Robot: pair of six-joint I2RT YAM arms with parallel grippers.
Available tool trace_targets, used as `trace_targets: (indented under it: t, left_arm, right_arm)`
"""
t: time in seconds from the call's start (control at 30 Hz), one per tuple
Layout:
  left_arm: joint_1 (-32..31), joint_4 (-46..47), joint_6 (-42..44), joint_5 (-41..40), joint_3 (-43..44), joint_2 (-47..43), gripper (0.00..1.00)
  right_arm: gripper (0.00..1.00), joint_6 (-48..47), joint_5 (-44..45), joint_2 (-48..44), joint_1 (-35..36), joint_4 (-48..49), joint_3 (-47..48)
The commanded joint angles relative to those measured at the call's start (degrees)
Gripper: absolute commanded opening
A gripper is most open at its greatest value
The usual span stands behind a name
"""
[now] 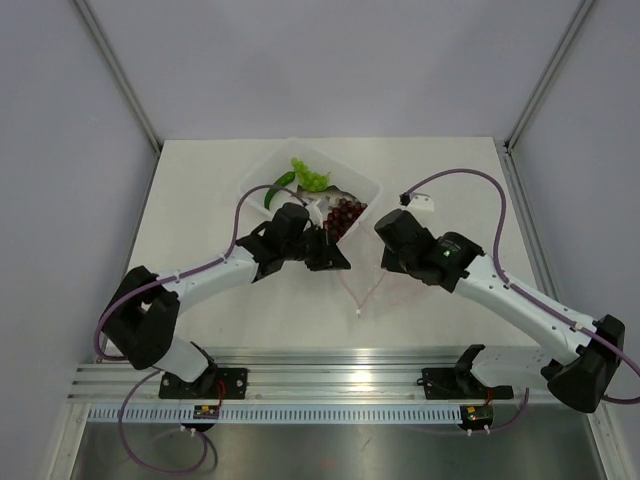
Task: Place the food in the zip-top bag and seal the zipper
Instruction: Open the zipper of the food storage bag.
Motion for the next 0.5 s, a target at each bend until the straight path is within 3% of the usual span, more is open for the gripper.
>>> trace_targets:
  t: [0.0,0.1,0.2,0.23,0.37,0.4,0.47]
  left_arm:
    - [0.0,-7.6,6.8,-1.6,8.9,2.5,0.00]
    - [0.0,-11.1,10.4,-2.4,14.0,5.0,0.00]
    - [0.0,-15.4,14.5,-3.4,19.5,7.3,0.13]
    - [0.0,-16.7,16.6,-3.4,20.7,7.7,0.37]
    - [0.0,-25.0,22.5,-4.4,27.1,9.3,0.78]
    - [0.0,-26.6,23.8,-4.9,28.2,9.3,0.84]
    - [0.0,-30.4,27.6,-6.2,31.1,8.8,0.84]
  right_arm:
    - [0.00,-4.5,7.1,-2.8,-2.4,-6.1,5.5]
    - [0.00,-5.2,10.3,-2.2,-3.1,-8.0,8.4]
    - [0.00,-5.5,10.6,-1.5,-3.3,-8.9,10.3]
    - [0.00,-5.7,10.1,-1.4,-3.3,-8.4,10.5]
    - [0.00,-5.1,10.0,0.9,-3.9,-9.0,12.0]
    - [0.00,-4.9,9.9,1.8,-4.1,-9.2,12.4]
    - [0.00,-5.0,8.8,2.5,-5.2,-9.1,12.8]
